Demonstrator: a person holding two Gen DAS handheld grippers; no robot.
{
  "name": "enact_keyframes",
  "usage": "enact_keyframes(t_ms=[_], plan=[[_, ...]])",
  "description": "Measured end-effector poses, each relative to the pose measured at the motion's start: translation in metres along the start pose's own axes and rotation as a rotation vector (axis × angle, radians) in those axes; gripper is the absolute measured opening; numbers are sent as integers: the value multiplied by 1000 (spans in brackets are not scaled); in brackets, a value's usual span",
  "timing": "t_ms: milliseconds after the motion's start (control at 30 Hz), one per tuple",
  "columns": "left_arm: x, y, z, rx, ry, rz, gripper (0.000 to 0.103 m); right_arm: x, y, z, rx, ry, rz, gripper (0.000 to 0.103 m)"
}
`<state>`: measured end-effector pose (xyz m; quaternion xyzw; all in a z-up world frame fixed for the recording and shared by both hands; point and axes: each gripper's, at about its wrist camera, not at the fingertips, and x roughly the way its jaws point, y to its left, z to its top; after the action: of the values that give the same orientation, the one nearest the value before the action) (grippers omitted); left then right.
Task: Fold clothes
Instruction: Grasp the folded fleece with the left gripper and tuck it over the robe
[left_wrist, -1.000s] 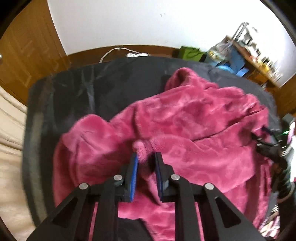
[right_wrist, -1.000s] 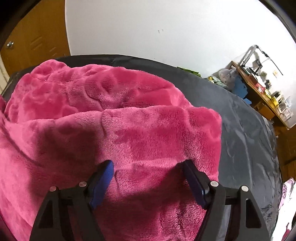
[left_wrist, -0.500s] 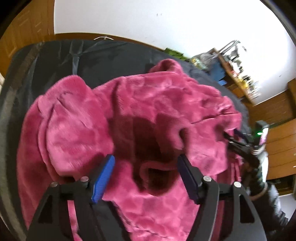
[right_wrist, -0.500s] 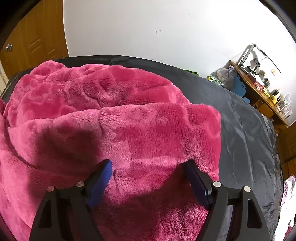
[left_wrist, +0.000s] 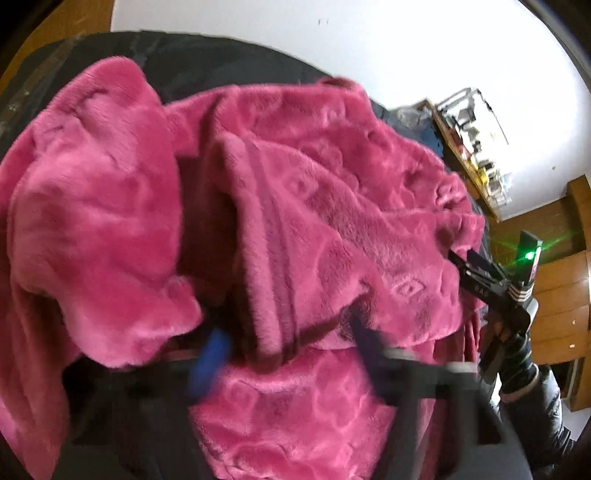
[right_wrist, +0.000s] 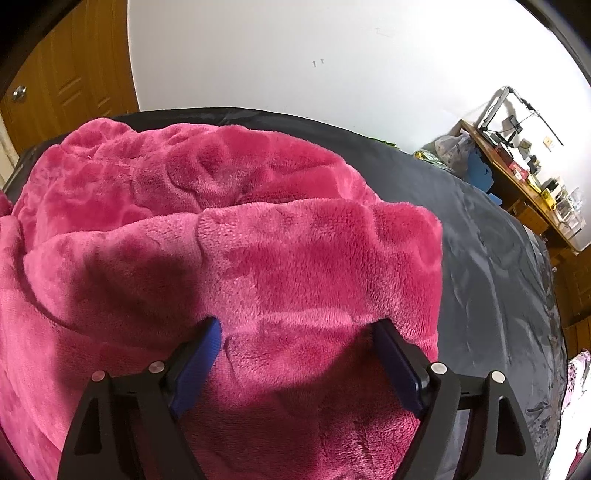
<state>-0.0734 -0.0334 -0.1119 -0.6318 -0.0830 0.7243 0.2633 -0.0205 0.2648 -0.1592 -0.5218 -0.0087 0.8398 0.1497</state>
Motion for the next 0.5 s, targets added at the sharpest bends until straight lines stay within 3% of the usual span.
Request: enact_keyframes(t_ms=[200, 333, 433, 500], plan=[[-34, -13, 0, 115, 23, 109, 14, 0, -2, -6, -2, -7, 10, 88], [-24, -4, -6, 169, 93, 218, 17, 1, -6, -9, 6, -16, 6, 90], [-8, 3, -11, 157, 133, 223, 17, 1, -7, -10, 3, -14, 2, 90], [-11, -2, -13, 158, 117, 227, 18, 0, -9, -10, -4, -11, 6, 90]])
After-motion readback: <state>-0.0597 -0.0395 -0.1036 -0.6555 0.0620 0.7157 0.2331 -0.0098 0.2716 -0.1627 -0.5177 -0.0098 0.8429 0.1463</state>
